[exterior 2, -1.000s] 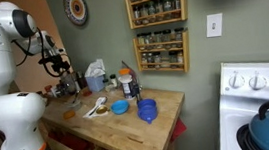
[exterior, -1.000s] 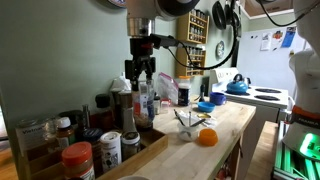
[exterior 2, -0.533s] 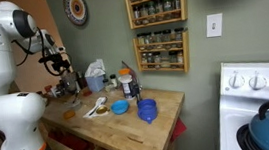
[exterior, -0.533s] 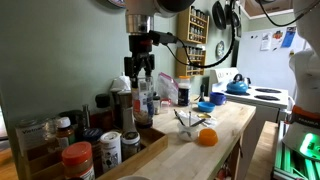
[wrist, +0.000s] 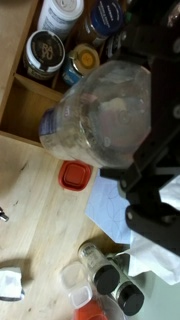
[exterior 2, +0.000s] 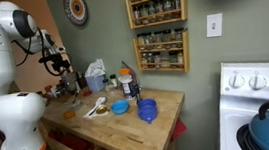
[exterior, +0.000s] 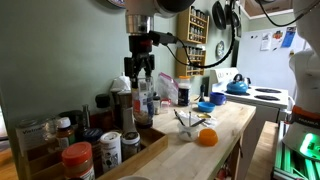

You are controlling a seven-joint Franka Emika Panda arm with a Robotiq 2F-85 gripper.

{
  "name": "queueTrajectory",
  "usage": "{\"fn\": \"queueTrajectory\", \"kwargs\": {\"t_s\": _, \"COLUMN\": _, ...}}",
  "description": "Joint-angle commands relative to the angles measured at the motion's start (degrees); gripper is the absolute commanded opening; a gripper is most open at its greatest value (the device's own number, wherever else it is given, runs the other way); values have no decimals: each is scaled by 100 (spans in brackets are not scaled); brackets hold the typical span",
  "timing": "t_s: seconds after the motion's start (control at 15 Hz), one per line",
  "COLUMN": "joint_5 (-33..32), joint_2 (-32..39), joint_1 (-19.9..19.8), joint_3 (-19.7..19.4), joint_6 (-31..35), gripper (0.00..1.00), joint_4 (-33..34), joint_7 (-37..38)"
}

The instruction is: Put the upside down container on the right side of the counter.

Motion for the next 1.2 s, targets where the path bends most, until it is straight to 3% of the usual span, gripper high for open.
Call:
{"fn": "queueTrajectory", "kwargs": {"t_s": 0.0, "joint_5": 7, "joint_2": 18, "joint_1": 31, "joint_3": -29, "joint_6": -27, "gripper": 88, "joint_4": 43, "joint_7": -8}}
{"fn": "queueTrajectory", "kwargs": {"t_s": 0.13, "joint_5": 7, "joint_2": 19, "joint_1": 31, "joint_3": -29, "joint_6": -27, "gripper": 88, "joint_4": 43, "joint_7": -8}}
{"fn": "queueTrajectory", "kwargs": {"t_s": 0.2, "joint_5": 7, "joint_2": 19, "joint_1": 31, "joint_3": -29, "joint_6": -27, "gripper": 63, "joint_4": 43, "joint_7": -8}}
{"fn": "queueTrajectory", "kwargs": {"t_s": 0.6, "joint_5": 57, "joint_2": -393, "joint_1": -175, "joint_3": -152, "joint_6": -344, "gripper": 63, "joint_4": -8, "joint_7": 22}}
{"fn": "queueTrajectory", "kwargs": {"t_s": 1.13, "joint_5": 1029, "joint_2": -1909, "joint_1": -899, "joint_3": -188, "joint_6": -390, "gripper": 63, "joint_4": -1541, "joint_7": 281}}
